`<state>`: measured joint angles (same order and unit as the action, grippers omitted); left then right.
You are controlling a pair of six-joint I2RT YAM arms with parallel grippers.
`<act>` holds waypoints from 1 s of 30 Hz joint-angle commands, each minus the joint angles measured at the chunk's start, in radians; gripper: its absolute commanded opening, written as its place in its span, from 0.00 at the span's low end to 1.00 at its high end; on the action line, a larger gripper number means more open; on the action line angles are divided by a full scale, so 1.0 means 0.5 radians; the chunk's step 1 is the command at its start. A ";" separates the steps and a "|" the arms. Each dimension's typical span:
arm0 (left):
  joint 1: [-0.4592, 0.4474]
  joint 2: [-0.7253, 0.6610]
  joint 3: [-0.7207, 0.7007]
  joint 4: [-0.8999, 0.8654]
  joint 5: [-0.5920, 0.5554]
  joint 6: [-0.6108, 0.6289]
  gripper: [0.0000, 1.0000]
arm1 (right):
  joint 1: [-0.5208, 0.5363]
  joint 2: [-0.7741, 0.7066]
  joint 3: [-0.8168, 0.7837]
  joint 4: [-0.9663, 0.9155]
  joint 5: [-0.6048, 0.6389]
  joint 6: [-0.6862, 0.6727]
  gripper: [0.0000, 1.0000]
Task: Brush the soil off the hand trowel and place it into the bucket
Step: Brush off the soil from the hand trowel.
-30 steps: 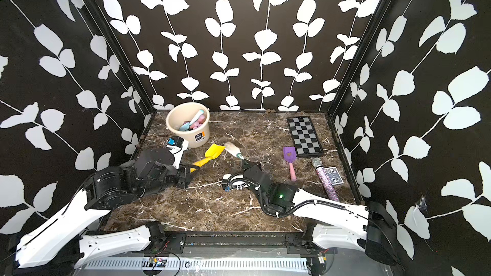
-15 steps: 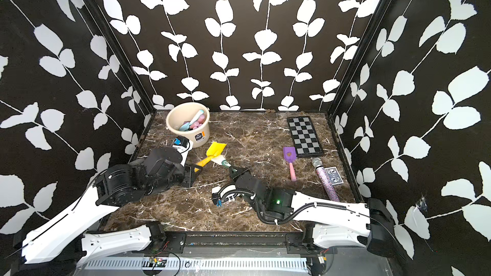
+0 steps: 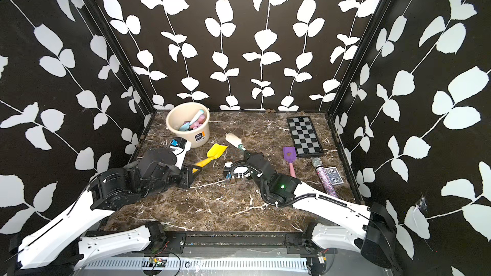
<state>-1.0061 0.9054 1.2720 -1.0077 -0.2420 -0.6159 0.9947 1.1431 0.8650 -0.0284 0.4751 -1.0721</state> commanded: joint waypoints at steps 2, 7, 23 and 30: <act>0.012 -0.069 -0.086 0.129 -0.044 0.201 0.00 | -0.137 -0.109 0.145 -0.217 -0.247 0.680 0.00; 0.012 -0.118 -0.241 0.298 -0.170 0.471 0.00 | -0.376 -0.105 0.480 -0.661 -0.944 1.595 0.00; 0.012 -0.160 -0.494 0.690 -0.544 0.937 0.00 | -0.707 0.141 0.508 0.138 -2.351 3.946 0.00; 0.012 -0.194 -0.519 0.740 -0.660 0.956 0.00 | -0.707 0.229 0.377 0.356 -2.338 4.264 0.00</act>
<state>-1.0061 0.8337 1.0245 -0.6956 -0.5182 -0.1585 0.6434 1.2598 1.0618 0.0299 -0.6708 0.9348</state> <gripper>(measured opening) 0.260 0.125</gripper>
